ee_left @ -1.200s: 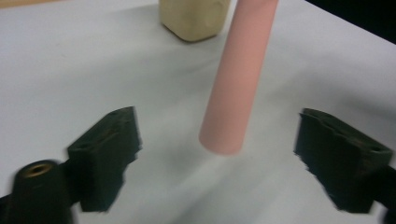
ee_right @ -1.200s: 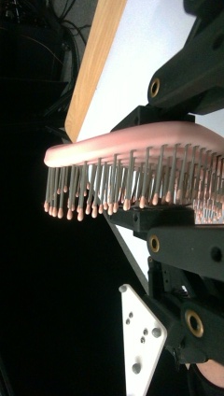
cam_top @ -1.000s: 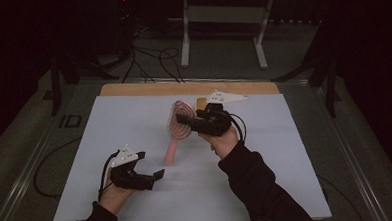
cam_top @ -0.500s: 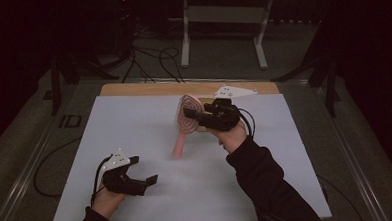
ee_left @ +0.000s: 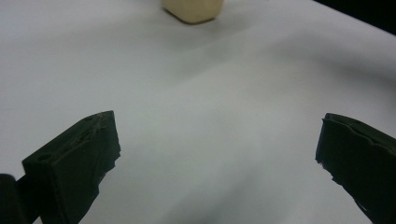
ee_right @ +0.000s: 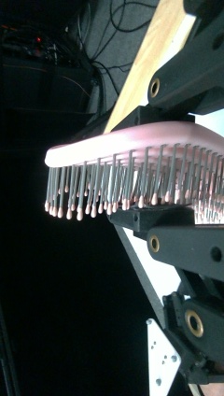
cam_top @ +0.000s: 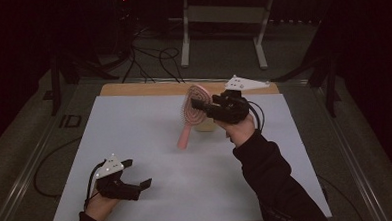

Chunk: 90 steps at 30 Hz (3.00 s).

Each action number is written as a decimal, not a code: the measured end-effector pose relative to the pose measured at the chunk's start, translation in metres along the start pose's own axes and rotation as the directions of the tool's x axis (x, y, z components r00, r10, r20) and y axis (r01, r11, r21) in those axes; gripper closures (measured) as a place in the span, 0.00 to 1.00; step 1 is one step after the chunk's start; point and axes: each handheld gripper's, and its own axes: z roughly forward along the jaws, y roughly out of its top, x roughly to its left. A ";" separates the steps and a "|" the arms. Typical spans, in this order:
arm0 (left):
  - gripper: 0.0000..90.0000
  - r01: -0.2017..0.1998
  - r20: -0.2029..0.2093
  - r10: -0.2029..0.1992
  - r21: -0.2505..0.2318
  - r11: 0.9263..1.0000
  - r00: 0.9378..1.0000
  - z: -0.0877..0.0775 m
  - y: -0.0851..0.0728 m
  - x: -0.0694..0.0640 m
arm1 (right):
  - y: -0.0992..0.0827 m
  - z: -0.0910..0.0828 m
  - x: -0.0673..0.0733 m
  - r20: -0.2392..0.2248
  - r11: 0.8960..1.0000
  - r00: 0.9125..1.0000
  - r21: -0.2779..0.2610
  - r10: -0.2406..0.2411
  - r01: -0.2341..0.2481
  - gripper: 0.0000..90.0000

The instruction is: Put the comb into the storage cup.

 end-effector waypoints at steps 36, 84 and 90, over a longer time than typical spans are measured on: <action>0.00 -0.003 0.006 0.003 -0.043 0.999 1.000 -0.007 -0.006 0.004 | 0.064 -0.042 -0.039 0.164 0.987 0.986 -0.155 -0.018 0.044 0.72; 0.00 -0.030 0.014 0.030 -0.052 0.998 0.999 -0.007 -0.005 0.000 | 0.021 0.000 -0.104 0.310 0.991 0.949 -0.136 0.055 -0.013 0.72; 0.00 -0.031 0.015 0.032 -0.052 0.998 0.999 -0.008 -0.005 0.000 | 0.012 0.006 -0.107 0.311 0.992 0.948 -0.126 0.068 -0.029 0.72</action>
